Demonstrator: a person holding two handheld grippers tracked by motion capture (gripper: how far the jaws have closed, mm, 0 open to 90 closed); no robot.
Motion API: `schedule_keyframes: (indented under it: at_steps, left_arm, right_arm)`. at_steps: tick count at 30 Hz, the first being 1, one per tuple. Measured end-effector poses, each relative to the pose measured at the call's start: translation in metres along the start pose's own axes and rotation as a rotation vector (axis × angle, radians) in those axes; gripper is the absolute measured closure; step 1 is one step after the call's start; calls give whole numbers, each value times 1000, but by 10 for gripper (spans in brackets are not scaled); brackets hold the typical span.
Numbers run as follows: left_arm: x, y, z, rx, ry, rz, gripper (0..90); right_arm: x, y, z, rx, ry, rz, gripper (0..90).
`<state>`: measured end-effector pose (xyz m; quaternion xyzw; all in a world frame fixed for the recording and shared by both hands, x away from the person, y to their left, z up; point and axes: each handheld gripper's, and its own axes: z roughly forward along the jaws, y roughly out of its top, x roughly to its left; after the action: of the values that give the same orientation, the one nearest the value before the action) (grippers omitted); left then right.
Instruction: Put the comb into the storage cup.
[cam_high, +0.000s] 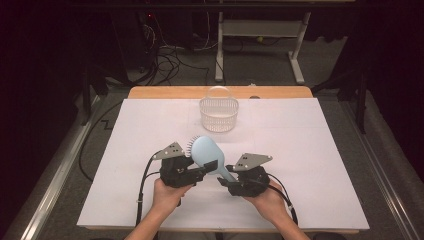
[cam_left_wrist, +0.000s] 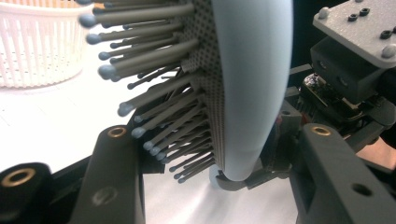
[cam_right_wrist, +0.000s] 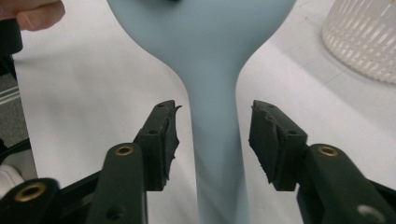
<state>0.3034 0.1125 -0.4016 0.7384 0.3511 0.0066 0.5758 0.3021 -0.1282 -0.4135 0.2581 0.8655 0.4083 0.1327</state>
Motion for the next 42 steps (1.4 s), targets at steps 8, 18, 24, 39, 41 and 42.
schedule_keyframes:
  at_steps: [8,18,24,39,41,42]
  left_arm:
    - [0,2,-4,-13,12,4,513]
    - [2,3,-7,-20,22,1,514]
    - [2,4,-9,-31,26,-1,519]
    - [5,10,-21,-68,51,-8,521]
    - [6,11,-22,-70,59,-9,521]
    - [7,11,-23,-71,63,-10,521]
  right_arm:
    - [-8,-5,-9,-75,-4,19,418]
    - [-20,-10,-22,-131,-17,60,372]
    - [-27,-14,-30,-156,-29,80,366]
    - [-45,-32,-49,-187,-98,118,319]
    - [-49,-37,-53,-201,-108,128,314]
    - [-51,-41,-55,-210,-111,130,309]
